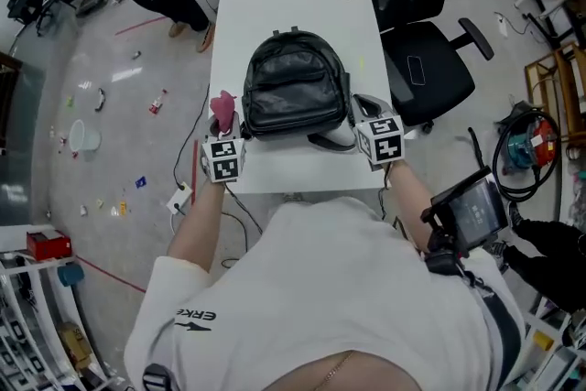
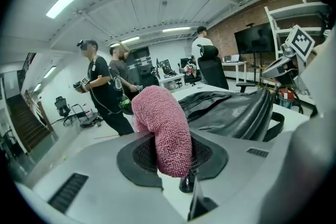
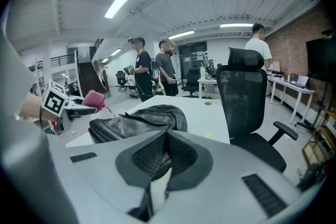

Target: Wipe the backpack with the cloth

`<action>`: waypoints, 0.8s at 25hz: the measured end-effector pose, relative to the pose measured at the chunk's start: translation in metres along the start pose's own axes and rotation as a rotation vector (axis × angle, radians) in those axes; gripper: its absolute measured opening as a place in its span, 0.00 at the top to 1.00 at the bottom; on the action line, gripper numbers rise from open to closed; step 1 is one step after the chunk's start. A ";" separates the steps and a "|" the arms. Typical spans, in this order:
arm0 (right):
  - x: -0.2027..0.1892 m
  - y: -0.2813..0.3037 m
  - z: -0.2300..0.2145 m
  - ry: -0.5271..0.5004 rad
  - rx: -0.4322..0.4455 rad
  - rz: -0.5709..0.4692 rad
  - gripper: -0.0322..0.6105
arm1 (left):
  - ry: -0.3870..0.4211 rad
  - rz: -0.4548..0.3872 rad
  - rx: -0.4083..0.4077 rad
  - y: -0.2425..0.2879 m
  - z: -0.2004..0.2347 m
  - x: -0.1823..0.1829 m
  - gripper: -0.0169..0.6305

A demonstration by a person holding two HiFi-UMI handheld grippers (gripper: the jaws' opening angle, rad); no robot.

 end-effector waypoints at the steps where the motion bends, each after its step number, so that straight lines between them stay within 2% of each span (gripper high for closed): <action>1: 0.001 0.002 0.000 0.001 -0.022 0.003 0.94 | 0.022 0.000 -0.037 0.013 0.007 0.000 0.83; 5: 0.004 0.014 0.002 -0.003 -0.104 0.018 0.94 | 0.119 0.003 -0.192 0.060 0.025 0.005 0.83; 9: 0.002 0.021 0.009 -0.013 -0.180 0.045 0.94 | 0.284 0.011 -0.330 0.103 0.031 0.008 0.83; 15: 0.007 0.015 0.008 0.015 -0.284 0.049 0.94 | 0.584 0.011 -0.434 0.166 0.029 0.020 0.83; 20: 0.007 0.007 0.006 0.034 -0.327 0.060 0.94 | 0.841 0.016 -0.512 0.206 0.007 0.022 0.83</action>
Point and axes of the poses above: the fingertips, and each gripper's own axes: y forward along the fingers, z to its left, x out of its top, the point moved 3 cm from there along -y, backward along the fingers, and after that the axes turned 10 degrees about -z, right-handed, at the moved point
